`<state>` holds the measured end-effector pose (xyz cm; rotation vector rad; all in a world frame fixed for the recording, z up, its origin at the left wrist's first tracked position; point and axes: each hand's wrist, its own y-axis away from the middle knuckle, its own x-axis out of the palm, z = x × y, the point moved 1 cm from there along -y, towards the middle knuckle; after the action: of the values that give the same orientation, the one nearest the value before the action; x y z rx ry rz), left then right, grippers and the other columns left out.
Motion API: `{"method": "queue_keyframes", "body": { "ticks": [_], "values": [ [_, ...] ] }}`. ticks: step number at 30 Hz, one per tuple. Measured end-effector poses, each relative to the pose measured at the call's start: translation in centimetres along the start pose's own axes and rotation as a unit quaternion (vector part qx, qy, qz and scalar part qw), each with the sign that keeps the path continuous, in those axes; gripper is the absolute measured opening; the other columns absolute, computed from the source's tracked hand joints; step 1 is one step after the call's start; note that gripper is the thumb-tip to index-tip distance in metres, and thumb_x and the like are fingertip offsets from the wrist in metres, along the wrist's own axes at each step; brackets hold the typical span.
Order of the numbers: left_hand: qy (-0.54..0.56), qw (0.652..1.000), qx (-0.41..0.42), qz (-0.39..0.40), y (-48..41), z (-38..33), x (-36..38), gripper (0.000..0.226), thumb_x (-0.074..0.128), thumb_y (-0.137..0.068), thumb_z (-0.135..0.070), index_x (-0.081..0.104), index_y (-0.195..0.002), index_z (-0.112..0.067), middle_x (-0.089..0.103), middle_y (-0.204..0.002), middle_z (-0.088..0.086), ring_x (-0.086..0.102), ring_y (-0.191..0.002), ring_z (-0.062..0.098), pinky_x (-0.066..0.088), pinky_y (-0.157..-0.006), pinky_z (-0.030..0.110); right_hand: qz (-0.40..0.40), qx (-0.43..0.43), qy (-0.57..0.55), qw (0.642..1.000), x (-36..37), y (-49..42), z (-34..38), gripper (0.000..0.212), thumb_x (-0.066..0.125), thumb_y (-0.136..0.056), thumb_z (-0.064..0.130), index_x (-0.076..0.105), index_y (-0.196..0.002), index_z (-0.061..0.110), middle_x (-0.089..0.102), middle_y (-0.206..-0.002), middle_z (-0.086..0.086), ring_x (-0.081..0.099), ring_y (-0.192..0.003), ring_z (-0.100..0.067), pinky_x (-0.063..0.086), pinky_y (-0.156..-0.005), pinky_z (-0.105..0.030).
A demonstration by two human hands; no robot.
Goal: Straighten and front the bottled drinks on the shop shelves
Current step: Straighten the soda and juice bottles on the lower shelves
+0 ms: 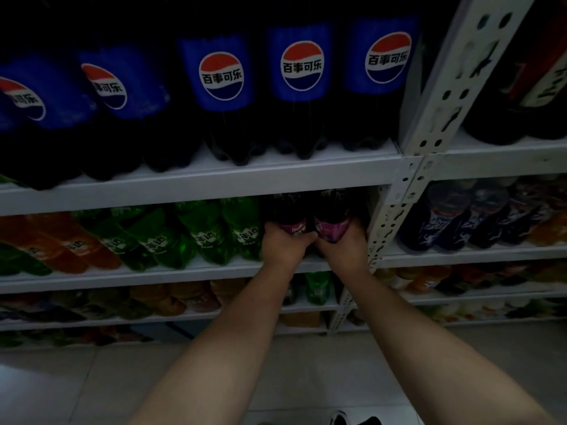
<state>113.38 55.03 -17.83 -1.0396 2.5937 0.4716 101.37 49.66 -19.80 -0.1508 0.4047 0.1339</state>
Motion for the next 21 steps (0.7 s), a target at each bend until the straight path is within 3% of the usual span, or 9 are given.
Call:
{"method": "queue_keyframes", "body": {
  "ticks": [4,6,8,10,13,17,21],
  "values": [
    [0.044,0.996,0.014,-0.074,1.1,0.0,1.1,0.086,0.088,-0.062,-0.028,0.04,-0.129,-0.005,0.055,-0.13,0.011,0.055,-0.116,0.023,0.04,-0.092,0.022,0.013,0.006,-0.019,1.0,-0.5,0.4,-0.3,0.078,0.083,-0.065,0.033,0.043,-0.13,0.017,0.055,-0.119,0.004,0.051,-0.106,-0.008,0.039,-0.088,-0.022],
    [0.033,0.996,0.03,-0.082,1.3,0.3,1.2,0.08,0.085,-0.067,-0.032,0.041,-0.129,-0.007,0.055,-0.129,0.011,0.054,-0.116,0.024,0.04,-0.093,0.023,0.031,0.002,-0.017,0.999,-0.6,0.4,-0.5,0.074,0.082,-0.068,0.022,0.043,-0.131,0.015,0.056,-0.122,-0.001,0.052,-0.112,-0.013,0.039,-0.092,-0.023],
    [0.008,0.996,0.043,-0.078,1.4,0.6,1.2,0.075,0.081,-0.071,-0.036,0.041,-0.129,-0.008,0.056,-0.128,0.012,0.055,-0.115,0.025,0.039,-0.09,0.023,0.03,-0.025,-0.019,0.999,-0.5,0.4,-0.4,0.071,0.081,-0.068,0.014,0.046,-0.129,0.008,0.055,-0.125,-0.008,0.052,-0.117,-0.022,0.042,-0.101,-0.034],
    [-0.007,0.997,0.05,-0.065,1.4,0.8,0.9,0.072,0.077,-0.075,-0.037,0.041,-0.13,-0.008,0.057,-0.126,0.012,0.056,-0.114,0.026,0.041,-0.087,0.023,0.006,-0.047,0.004,0.999,-0.3,0.6,0.0,0.079,0.085,-0.062,0.022,0.046,-0.128,0.004,0.054,-0.124,-0.012,0.05,-0.119,-0.026,0.041,-0.101,-0.042],
    [-0.022,0.997,0.064,-0.036,1.0,0.9,-0.1,0.071,0.076,-0.078,-0.034,0.041,-0.132,-0.007,0.059,-0.125,0.012,0.057,-0.113,0.025,0.039,-0.085,0.02,-0.025,-0.048,0.045,0.998,0.1,0.8,0.6,0.087,0.088,-0.056,0.031,0.046,-0.128,0.004,0.054,-0.124,-0.013,0.05,-0.118,-0.026,0.042,-0.1,-0.042],
    [-0.064,0.995,0.077,-0.015,0.9,0.9,-0.7,0.067,0.073,-0.081,-0.034,0.041,-0.132,-0.005,0.06,-0.124,0.013,0.057,-0.113,0.027,0.039,-0.082,0.019,-0.024,-0.034,0.004,0.999,0.0,0.9,0.2,0.075,0.083,-0.066,0.019,0.045,-0.13,0.01,0.055,-0.125,-0.008,0.051,-0.116,-0.017,0.039,-0.096,-0.024],
    [-0.076,0.988,0.086,-0.106,2.6,0.0,0.2,0.069,0.071,-0.081,-0.023,0.037,-0.139,-0.006,0.057,-0.127,0.016,0.055,-0.116,0.03,0.046,-0.091,0.032,0.003,-0.046,-0.004,0.999,-0.6,0.9,-0.1,0.075,0.079,-0.071,0.011,0.04,-0.135,0.012,0.052,-0.128,-0.006,0.048,-0.119,-0.016,0.034,-0.097,-0.021]
  ]
}}
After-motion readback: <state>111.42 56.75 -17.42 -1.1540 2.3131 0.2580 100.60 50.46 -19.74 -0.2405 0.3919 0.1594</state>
